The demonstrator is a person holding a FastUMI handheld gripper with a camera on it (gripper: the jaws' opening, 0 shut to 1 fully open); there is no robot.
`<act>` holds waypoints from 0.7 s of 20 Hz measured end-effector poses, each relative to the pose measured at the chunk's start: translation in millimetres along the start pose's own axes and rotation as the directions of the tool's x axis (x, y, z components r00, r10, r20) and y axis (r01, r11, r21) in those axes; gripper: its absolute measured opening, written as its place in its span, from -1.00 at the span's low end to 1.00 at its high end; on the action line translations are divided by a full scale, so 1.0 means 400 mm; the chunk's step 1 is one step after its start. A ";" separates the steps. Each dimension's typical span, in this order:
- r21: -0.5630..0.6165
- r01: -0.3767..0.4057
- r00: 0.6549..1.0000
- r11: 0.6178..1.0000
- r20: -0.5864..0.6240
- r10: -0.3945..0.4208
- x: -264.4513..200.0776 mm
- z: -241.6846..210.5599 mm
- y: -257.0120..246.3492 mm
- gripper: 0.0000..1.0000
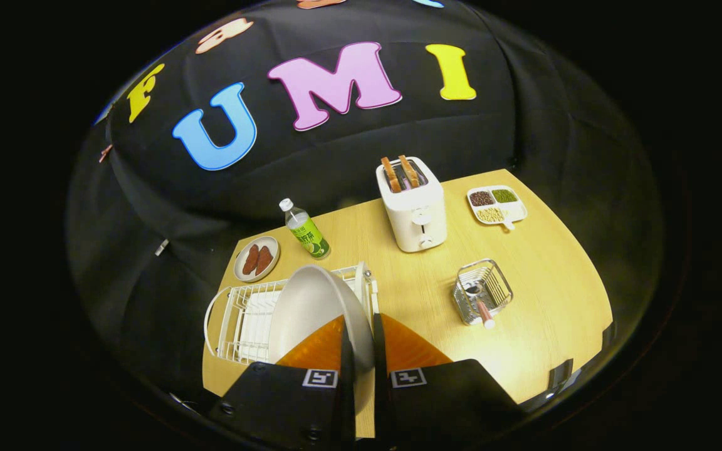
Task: Take the plate from the dish rack, then take the spoon from the basket and place it into the plate.
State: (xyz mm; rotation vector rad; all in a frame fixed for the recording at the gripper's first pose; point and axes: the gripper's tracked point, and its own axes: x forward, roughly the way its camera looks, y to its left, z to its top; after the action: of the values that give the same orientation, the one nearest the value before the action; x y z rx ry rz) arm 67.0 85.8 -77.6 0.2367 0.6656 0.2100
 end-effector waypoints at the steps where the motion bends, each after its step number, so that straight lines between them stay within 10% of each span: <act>1: 0.006 0.000 1.000 1.000 -0.007 0.000 -0.024 -0.019 -0.038 -0.68; 14: 0.010 -0.058 0.980 0.998 -0.191 0.059 -0.065 -0.230 -0.365 -0.66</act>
State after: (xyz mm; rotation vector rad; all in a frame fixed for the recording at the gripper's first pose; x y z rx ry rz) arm 5.8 -46.4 -173.7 0.2427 0.8503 0.2905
